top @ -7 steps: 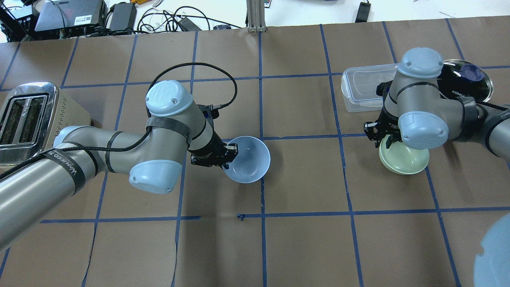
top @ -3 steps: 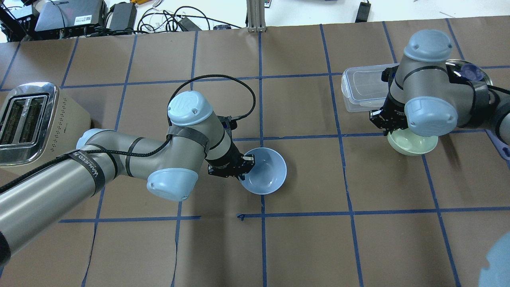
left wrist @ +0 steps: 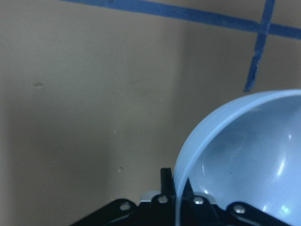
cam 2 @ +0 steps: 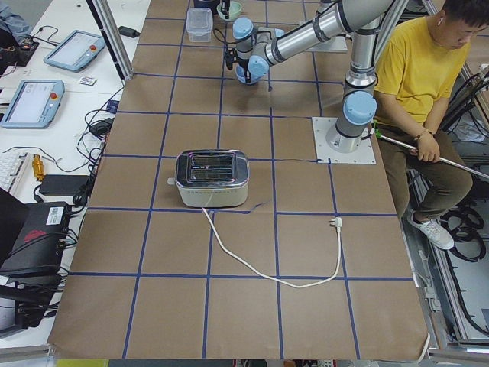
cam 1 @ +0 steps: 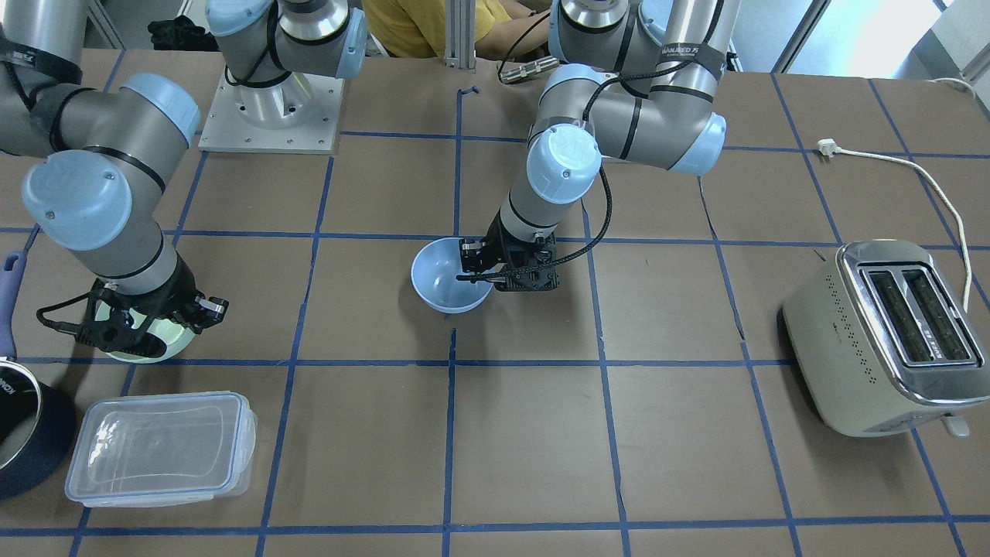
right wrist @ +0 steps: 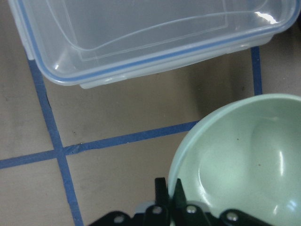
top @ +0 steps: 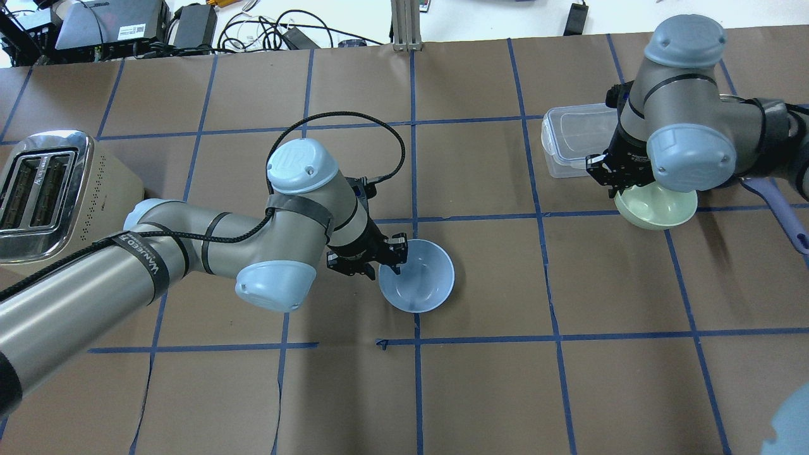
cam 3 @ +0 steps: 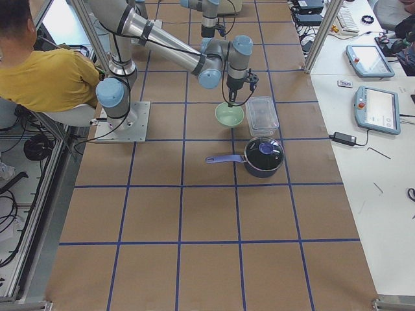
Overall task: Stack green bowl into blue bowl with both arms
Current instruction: 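Carry blue bowl to table center with left gripper while right lifts green bowl, then release blue bowl and raise left gripper while right carries green bowl over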
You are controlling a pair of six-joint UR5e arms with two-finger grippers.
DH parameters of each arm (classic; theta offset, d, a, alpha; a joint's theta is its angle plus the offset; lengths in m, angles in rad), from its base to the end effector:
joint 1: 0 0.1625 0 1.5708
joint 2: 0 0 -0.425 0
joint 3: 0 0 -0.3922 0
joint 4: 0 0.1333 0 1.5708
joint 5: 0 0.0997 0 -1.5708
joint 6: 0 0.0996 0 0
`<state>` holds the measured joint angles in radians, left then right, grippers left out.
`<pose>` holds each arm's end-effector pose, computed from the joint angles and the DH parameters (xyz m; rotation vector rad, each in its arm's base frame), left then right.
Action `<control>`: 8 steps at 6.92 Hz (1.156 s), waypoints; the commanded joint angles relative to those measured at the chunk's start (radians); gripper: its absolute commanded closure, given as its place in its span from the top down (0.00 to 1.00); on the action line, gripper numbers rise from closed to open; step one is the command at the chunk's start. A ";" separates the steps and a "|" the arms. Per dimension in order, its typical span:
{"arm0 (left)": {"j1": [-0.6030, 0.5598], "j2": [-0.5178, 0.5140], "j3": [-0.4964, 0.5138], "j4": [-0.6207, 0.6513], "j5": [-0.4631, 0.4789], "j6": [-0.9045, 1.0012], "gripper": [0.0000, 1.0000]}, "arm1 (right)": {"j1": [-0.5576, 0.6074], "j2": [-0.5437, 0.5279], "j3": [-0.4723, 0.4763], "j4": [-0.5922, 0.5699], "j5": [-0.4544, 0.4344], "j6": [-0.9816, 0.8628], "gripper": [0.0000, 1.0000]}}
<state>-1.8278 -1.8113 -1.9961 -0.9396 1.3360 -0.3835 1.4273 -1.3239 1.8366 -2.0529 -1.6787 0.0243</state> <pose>-0.2799 -0.4496 0.2327 0.1909 -2.9193 -0.1567 0.0438 -0.5542 0.2802 -0.2519 -3.0247 -0.0561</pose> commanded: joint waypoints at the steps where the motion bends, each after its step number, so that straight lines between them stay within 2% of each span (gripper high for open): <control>1: 0.050 0.036 0.197 -0.215 0.012 0.091 1.00 | 0.053 -0.003 -0.013 0.002 0.016 0.069 0.00; 2: 0.127 0.049 0.321 -0.433 0.052 0.251 1.00 | 0.123 0.002 -0.052 0.000 0.028 0.133 0.00; 3: 0.198 0.073 0.404 -0.555 0.098 0.444 1.00 | 0.213 0.012 -0.103 0.011 0.024 0.231 0.00; 4: 0.215 0.122 0.442 -0.655 0.200 0.493 1.00 | 0.304 0.014 -0.126 0.037 0.024 0.346 0.00; 5: 0.217 0.188 0.448 -0.680 0.294 0.495 1.00 | 0.399 0.017 -0.126 0.037 0.027 0.458 0.00; 6: 0.219 0.243 0.448 -0.674 0.284 0.485 1.00 | 0.492 0.023 -0.129 0.034 0.030 0.535 0.00; 7: 0.219 0.271 0.448 -0.673 0.235 0.476 1.00 | 0.560 0.035 -0.131 0.031 0.028 0.630 0.00; 8: 0.234 0.274 0.436 -0.670 0.232 0.477 1.00 | 0.603 0.049 -0.131 0.028 0.027 0.685 0.00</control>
<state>-1.6063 -1.5560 -1.5518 -1.6101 1.5819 0.0951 1.9640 -1.2897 1.7070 -2.0215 -1.6508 0.6264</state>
